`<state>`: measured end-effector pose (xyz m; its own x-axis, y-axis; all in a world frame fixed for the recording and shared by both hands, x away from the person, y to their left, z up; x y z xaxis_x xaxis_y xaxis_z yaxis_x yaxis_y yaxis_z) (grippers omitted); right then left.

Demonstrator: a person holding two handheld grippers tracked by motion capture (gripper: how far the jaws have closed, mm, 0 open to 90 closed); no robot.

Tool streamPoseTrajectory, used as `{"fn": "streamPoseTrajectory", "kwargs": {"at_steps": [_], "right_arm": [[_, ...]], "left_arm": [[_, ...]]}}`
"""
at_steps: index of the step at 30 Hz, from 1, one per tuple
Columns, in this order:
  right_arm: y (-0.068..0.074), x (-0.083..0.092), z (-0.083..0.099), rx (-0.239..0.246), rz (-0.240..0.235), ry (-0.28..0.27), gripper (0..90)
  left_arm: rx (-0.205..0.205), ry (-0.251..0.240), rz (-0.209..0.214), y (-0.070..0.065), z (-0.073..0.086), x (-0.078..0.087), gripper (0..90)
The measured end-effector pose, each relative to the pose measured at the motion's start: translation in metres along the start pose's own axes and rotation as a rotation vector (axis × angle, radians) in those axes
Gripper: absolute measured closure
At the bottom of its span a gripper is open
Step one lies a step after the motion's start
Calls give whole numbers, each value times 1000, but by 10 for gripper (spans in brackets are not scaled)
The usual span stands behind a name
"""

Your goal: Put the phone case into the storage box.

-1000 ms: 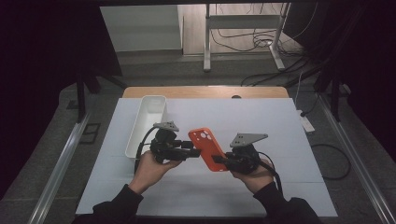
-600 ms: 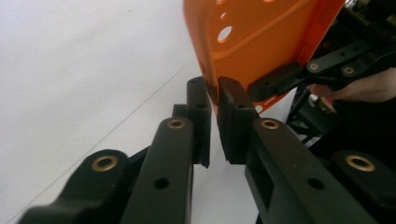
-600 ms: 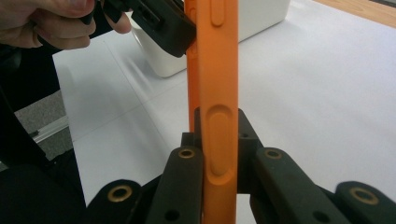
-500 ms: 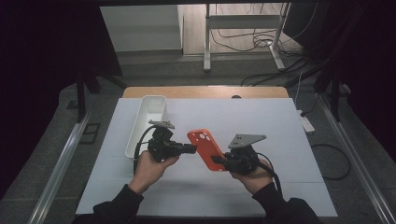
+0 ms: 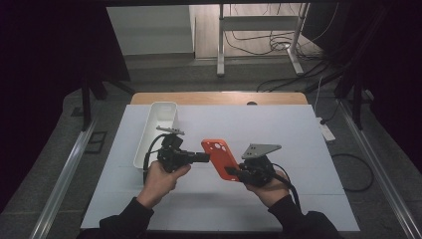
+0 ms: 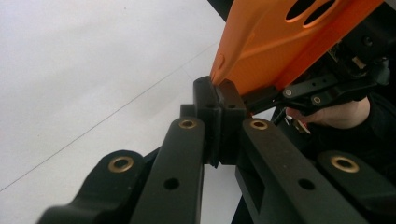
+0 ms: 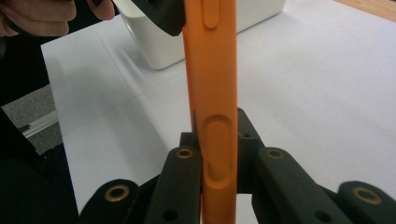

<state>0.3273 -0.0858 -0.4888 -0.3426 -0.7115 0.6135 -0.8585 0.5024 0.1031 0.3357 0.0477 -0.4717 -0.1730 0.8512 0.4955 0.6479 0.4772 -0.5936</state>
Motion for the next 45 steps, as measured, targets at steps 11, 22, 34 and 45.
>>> {"fn": "streamPoseTrajectory", "kwargs": {"at_steps": [11, 22, 34, 45], "right_arm": [[0, -2, -2, -15, 12, -16, 654], [1, -5, -1, -23, 11, -5, 426], [2, -17, 5, -4, 50, 53, 244], [-4, -4, 5, -31, 71, 17, 167]], "left_arm": [[-11, 8, -62, 1, 0, -1, 895], [-15, 14, -71, 0, 0, -1, 895], [-23, 21, -93, -3, 1, -4, 895], [-32, 8, -137, 2, -1, 2, 895]]}}
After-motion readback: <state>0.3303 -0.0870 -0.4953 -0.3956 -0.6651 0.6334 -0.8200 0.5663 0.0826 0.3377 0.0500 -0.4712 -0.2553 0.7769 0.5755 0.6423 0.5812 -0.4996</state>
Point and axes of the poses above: each handheld gripper's, and its own axes: x roughly backward along the jaws, z roughly out of its underside, y roughly to its left, the point moved 9 cm from there along -x, roughly forward along the jaws, and after that the axes turned 1 degree about y, right-handed, at the moved point
